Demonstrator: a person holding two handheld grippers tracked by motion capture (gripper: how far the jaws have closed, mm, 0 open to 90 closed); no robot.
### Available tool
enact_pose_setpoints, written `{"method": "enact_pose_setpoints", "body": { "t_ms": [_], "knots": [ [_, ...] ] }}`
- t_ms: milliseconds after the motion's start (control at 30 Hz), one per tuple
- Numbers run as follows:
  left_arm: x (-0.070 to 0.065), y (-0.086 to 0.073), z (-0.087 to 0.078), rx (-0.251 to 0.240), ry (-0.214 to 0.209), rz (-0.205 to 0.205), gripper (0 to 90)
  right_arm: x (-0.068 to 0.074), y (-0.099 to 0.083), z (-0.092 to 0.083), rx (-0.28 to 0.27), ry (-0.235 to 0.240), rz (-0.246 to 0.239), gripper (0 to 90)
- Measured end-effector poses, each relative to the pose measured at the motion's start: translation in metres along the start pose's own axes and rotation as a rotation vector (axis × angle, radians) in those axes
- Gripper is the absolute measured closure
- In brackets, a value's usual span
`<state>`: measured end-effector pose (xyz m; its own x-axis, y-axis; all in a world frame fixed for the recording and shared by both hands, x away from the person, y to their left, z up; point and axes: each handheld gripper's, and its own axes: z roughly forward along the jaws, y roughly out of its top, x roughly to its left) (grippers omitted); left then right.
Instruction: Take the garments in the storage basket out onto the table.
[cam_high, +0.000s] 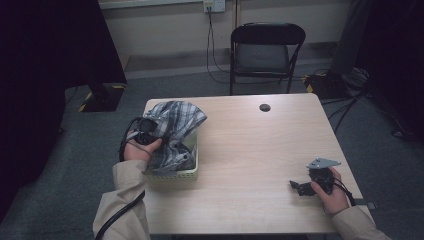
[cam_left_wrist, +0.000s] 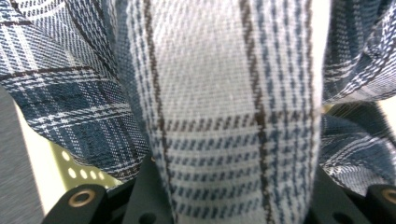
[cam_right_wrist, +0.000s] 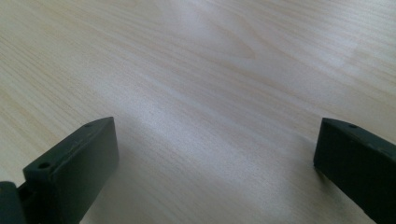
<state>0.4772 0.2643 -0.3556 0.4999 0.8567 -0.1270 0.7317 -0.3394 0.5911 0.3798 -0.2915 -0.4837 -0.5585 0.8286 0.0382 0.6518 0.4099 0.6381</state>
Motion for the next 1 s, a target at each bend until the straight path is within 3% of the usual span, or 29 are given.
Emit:
{"method": "enact_pose_setpoints", "body": {
  "t_ms": [267, 633, 800, 1000],
  "knots": [
    [-0.005, 0.009, -0.025, -0.063, -0.045, -0.012, 69.5, 0.000, 0.000, 0.000, 0.000, 0.000, 0.000, 0.0],
    [-0.021, 0.035, -0.062, -0.124, -0.080, 0.020, 69.5, 0.000, 0.000, 0.000, 0.000, 0.000, 0.000, 0.0],
    [-0.028, 0.043, -0.069, -0.146, -0.130, 0.005, 69.5, 0.000, 0.000, 0.000, 0.000, 0.000, 0.000, 0.0],
    [-0.037, 0.053, -0.072, -0.171, -0.137, 0.022, 69.5, 0.000, 0.000, 0.000, -0.001, 0.000, 0.000, 0.0]
  ]
}}
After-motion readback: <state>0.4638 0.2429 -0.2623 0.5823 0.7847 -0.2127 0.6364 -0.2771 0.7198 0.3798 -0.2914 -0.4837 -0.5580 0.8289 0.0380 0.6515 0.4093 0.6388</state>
